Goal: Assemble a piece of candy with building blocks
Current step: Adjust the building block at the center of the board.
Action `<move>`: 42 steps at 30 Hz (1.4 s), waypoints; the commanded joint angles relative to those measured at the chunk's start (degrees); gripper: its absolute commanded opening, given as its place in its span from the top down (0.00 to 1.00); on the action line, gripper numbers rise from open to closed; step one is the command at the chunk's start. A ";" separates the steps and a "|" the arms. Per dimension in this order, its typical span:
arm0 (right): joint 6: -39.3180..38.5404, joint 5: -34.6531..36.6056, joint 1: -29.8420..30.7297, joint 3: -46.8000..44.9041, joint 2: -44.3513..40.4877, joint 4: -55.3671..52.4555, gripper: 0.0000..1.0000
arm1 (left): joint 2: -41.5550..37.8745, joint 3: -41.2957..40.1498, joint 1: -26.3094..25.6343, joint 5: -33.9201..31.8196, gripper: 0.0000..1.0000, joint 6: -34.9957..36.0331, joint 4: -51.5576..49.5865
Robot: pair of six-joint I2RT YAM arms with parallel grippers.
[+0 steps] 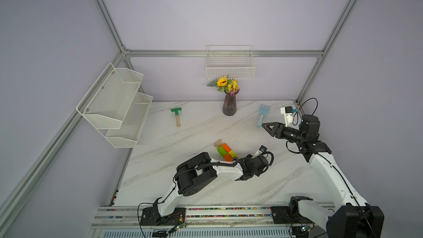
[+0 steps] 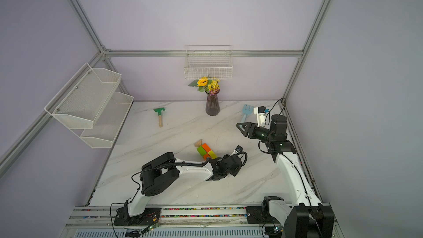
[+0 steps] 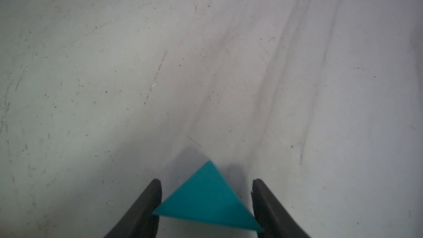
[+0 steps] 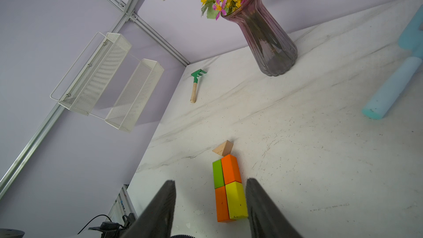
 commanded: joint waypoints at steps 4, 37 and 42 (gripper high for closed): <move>0.13 0.01 -0.30 -0.69 -1.30 0.70 0.47 | -1.73 -2.12 0.23 1.77 0.43 -3.04 -0.47; -1.90 15.61 -0.22 2.17 -5.63 -8.70 0.49 | -27.65 -11.51 0.51 -7.66 0.00 9.53 9.93; -1.31 19.97 2.36 -1.47 -6.94 -13.56 0.81 | -40.39 -22.24 6.51 -6.79 0.00 6.41 18.32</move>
